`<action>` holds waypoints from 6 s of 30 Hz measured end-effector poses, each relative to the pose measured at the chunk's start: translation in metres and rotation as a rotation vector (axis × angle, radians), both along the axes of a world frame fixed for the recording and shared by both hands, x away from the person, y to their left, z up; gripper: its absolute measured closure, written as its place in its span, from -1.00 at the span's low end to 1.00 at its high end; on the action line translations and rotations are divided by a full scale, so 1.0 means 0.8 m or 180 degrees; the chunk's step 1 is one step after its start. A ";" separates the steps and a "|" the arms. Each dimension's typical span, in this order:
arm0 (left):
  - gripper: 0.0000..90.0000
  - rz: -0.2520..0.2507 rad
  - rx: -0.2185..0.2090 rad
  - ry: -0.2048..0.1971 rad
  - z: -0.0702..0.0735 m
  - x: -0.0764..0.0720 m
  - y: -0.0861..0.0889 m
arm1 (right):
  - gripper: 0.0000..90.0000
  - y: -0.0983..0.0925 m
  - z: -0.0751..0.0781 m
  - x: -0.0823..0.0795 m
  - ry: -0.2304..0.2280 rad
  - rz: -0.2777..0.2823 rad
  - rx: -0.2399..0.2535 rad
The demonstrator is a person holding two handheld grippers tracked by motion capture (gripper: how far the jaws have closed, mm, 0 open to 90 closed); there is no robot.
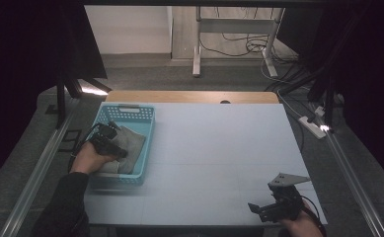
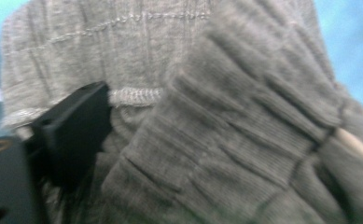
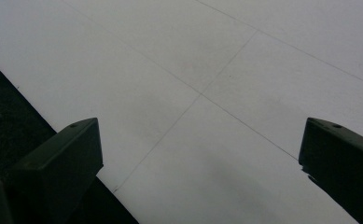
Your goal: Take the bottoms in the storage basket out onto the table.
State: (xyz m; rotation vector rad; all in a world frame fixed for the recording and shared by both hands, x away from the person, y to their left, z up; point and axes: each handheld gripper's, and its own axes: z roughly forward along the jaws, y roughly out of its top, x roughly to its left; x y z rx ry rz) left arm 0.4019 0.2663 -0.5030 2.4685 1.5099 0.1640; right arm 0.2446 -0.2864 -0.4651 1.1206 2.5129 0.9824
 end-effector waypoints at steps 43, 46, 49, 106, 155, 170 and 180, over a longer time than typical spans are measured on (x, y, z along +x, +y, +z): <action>0.42 0.0061 -0.0859 -0.0724 0.080 -0.022 0.022 | -1.00 0.001 0.000 -0.001 -0.0006 0.0073 -0.0022; 0.42 0.0045 -0.0923 -0.0838 0.088 -0.025 0.022 | -1.00 0.001 0.000 -0.001 -0.0004 0.0076 -0.0023; 0.42 0.0036 -0.1006 -0.0953 0.097 -0.029 0.022 | -1.00 0.001 0.000 -0.001 -0.0003 0.0077 -0.0023; 0.40 -0.0833 -0.1434 -0.1549 0.182 -0.056 -0.086 | -1.00 -0.001 0.001 0.000 -0.0005 0.0005 0.0035; 0.38 -0.1420 -0.1347 -0.1305 0.136 0.003 -0.251 | -1.00 -0.004 0.001 0.000 -0.0026 0.0001 0.0116; 0.37 -0.1363 -0.1293 -0.1226 0.096 0.016 -0.271 | -1.00 -0.004 0.001 0.000 -0.0026 0.0024 0.0107; 0.36 -0.1344 -0.1234 -0.1160 0.072 0.021 -0.280 | -1.00 -0.004 0.001 0.000 -0.0014 0.0036 0.0089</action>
